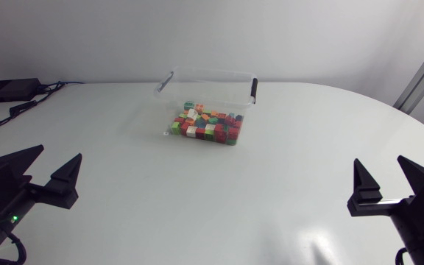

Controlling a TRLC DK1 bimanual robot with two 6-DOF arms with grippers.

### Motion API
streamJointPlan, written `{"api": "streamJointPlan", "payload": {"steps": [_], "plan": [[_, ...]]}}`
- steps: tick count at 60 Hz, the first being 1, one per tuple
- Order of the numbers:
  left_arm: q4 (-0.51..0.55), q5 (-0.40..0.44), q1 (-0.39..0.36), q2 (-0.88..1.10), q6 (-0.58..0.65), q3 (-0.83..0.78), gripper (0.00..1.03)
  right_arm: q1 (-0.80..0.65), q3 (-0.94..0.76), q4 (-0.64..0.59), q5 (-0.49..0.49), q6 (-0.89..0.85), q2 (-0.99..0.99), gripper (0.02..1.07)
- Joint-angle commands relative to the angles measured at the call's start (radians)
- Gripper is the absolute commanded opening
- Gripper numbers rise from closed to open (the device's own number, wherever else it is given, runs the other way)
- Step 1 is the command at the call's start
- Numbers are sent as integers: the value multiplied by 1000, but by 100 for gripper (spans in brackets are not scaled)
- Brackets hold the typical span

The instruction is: Place the duplo bricks in the container

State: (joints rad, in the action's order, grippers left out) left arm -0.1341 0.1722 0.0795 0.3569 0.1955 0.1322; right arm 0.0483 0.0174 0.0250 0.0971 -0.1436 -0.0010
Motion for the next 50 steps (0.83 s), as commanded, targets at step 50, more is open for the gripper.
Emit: {"api": "streamJointPlan", "payload": {"steps": [50], "plan": [[134, -172, -80, -357, -196, -132, 98, -48, -17, -25, -97, 144, 1, 102]]}}
